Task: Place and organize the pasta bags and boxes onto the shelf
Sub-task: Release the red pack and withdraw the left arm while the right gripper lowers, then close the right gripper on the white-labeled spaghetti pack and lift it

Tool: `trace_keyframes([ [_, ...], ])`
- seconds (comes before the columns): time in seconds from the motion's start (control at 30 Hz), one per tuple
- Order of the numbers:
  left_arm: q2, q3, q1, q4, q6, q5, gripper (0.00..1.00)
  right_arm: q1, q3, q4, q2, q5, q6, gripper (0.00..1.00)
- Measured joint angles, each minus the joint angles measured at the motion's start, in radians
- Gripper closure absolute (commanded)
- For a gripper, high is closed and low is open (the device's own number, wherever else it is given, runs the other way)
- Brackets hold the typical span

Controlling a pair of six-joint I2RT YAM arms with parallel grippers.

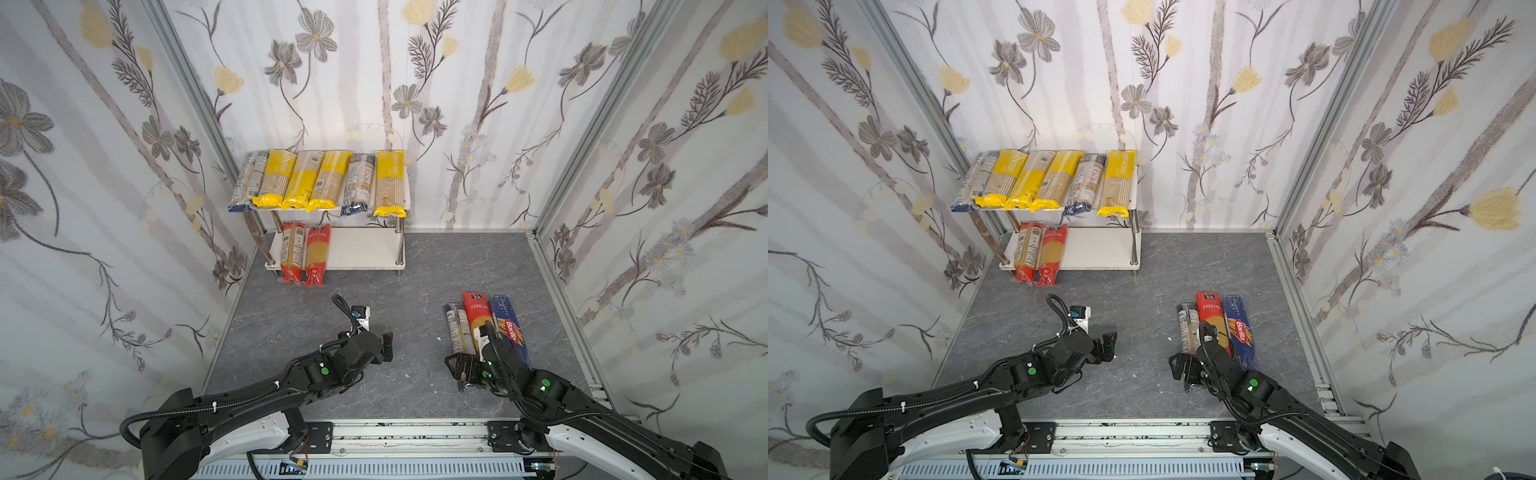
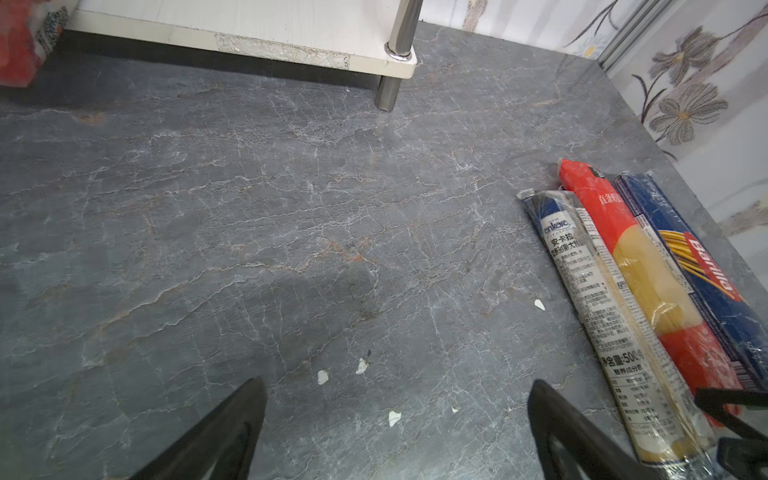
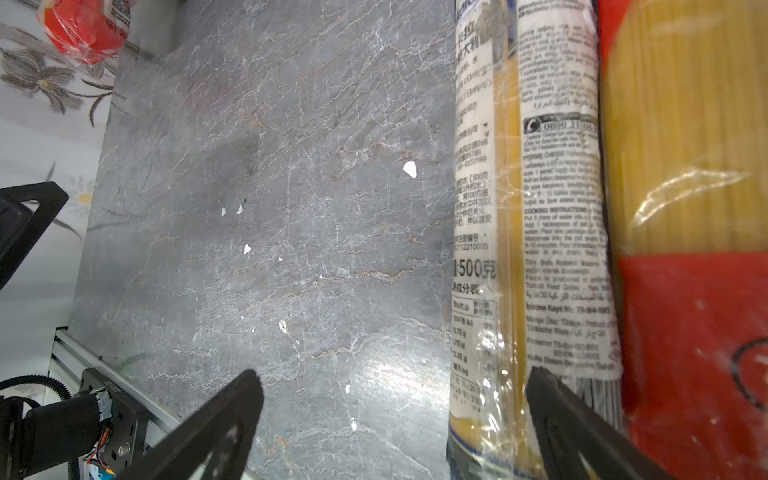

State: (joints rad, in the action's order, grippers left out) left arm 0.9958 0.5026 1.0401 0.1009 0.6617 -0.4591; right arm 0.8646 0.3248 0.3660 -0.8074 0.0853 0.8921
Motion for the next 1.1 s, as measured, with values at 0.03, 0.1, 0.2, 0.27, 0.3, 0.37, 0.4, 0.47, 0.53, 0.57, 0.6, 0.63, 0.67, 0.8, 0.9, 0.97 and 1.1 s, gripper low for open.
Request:
trace_keyframes([
  [0.03, -0.013, -0.011, 0.007, 0.000, 0.008, -0.005, 0.00, 0.005, -0.001, 0.001, -0.008, 0.013, 0.014, 0.00],
  [0.1, -0.026, -0.025, 0.013, 0.000, 0.023, -0.011, 0.00, 0.006, -0.004, 0.006, -0.024, 0.040, 0.034, 0.01],
  [0.2, -0.021, -0.030, 0.014, 0.000, 0.026, -0.015, 0.00, 0.010, -0.004, 0.022, -0.060, 0.075, 0.055, 0.00],
  [0.27, 0.000, -0.030, 0.015, -0.003, 0.026, -0.019, 0.00, 0.010, -0.004, 0.031, -0.077, 0.097, 0.068, 0.00],
  [0.3, 0.014, -0.031, 0.016, -0.003, 0.026, -0.020, 0.00, 0.010, -0.005, 0.032, -0.084, 0.108, 0.071, 0.00],
  [0.37, 0.045, -0.035, 0.016, -0.010, 0.022, -0.026, 0.00, 0.010, -0.010, 0.031, -0.101, 0.128, 0.079, 0.00],
  [0.4, 0.062, -0.037, 0.016, -0.011, 0.021, -0.027, 0.00, 0.009, -0.014, 0.030, -0.111, 0.135, 0.084, 0.00],
  [0.47, 0.089, -0.037, 0.016, -0.015, 0.014, -0.031, 0.00, 0.009, -0.021, 0.028, -0.130, 0.147, 0.097, 0.00],
  [0.53, 0.108, -0.037, 0.016, -0.029, -0.003, -0.035, 0.00, 0.010, -0.035, 0.023, -0.133, 0.151, 0.106, 0.00],
  [0.57, 0.114, -0.037, 0.016, -0.034, -0.007, -0.035, 0.00, 0.010, -0.044, 0.015, -0.130, 0.153, 0.111, 0.00],
  [0.6, 0.119, -0.037, 0.016, -0.040, -0.008, -0.037, 0.00, 0.010, -0.056, 0.005, -0.127, 0.152, 0.114, 0.00],
  [0.63, 0.121, -0.037, 0.016, -0.047, -0.015, -0.039, 0.00, 0.011, -0.068, 0.001, -0.127, 0.147, 0.121, 0.00],
  [0.67, 0.121, -0.037, 0.016, -0.053, -0.025, -0.041, 0.00, 0.012, -0.073, -0.008, -0.124, 0.153, 0.122, 0.00],
  [0.8, 0.102, -0.042, 0.016, -0.080, -0.034, -0.046, 0.00, 0.012, -0.086, -0.051, -0.131, 0.156, 0.129, 0.00],
  [0.9, 0.057, -0.066, 0.016, -0.097, -0.034, -0.045, 0.00, 0.027, -0.087, -0.070, -0.145, 0.167, 0.135, 0.00],
  [0.97, 0.015, -0.094, 0.016, -0.099, -0.033, -0.043, 0.00, 0.044, -0.085, -0.080, -0.163, 0.184, 0.142, 0.00],
  [1.1, -0.097, -0.157, 0.016, -0.096, -0.021, -0.031, 0.00, 0.091, -0.072, -0.100, -0.229, 0.239, 0.158, 0.00],
])
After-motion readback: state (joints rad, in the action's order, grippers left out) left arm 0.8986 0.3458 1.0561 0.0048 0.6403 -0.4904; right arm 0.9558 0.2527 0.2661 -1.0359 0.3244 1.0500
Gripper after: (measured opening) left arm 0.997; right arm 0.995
